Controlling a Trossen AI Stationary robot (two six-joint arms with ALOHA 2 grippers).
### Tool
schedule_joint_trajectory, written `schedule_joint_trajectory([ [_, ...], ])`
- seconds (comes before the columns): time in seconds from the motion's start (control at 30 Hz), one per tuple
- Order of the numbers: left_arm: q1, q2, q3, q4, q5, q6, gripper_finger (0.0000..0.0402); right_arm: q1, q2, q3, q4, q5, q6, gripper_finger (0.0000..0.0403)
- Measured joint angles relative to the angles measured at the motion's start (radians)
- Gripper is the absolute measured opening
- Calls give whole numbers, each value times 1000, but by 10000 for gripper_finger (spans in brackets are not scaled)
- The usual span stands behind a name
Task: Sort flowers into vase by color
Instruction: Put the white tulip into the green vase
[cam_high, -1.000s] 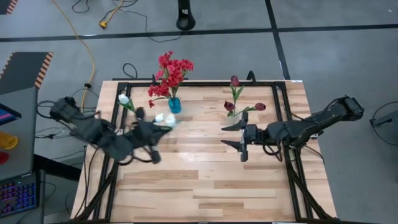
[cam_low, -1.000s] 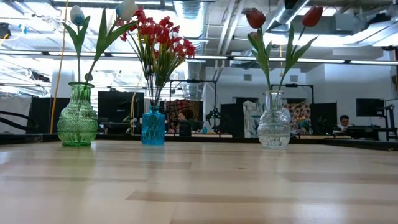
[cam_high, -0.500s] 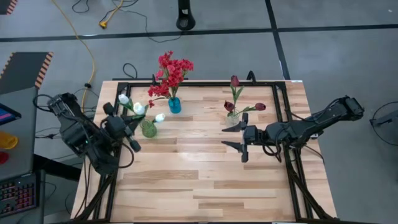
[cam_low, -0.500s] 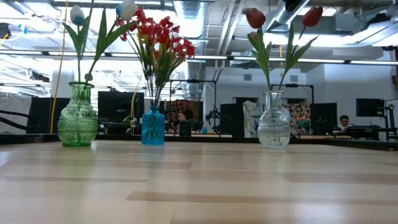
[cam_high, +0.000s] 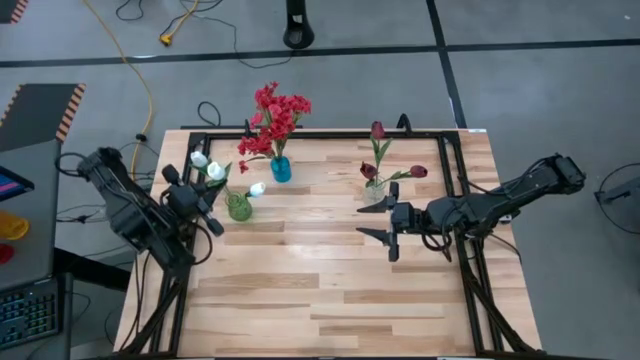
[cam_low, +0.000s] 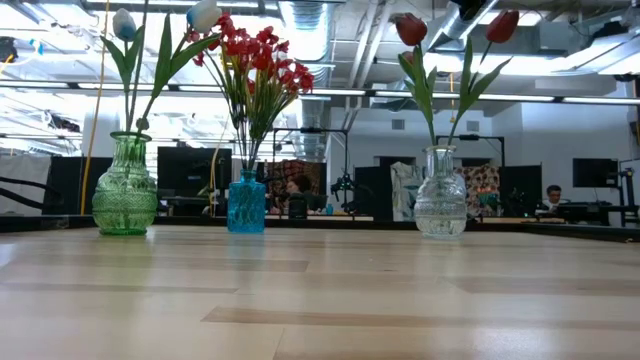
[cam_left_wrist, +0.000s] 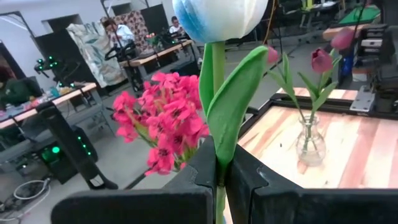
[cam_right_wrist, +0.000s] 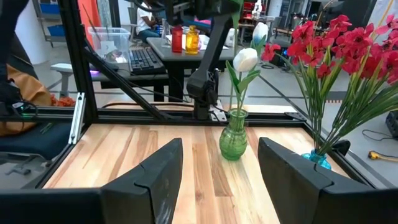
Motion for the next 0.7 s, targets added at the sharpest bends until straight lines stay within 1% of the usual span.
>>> schedule_joint_trajectory([
  [0.13,0,-49,-55,1,-8,-26,0,0,0,0,0,0,2,234],
  [0.27,0,-97,-93,0,-40,-64,0,0,0,0,0,0,2,234],
  [0.47,0,-150,-99,15,-55,-88,0,0,0,0,0,0,2,234],
  [0.7,0,-195,-99,18,-51,-45,0,0,0,0,0,0,2,234],
])
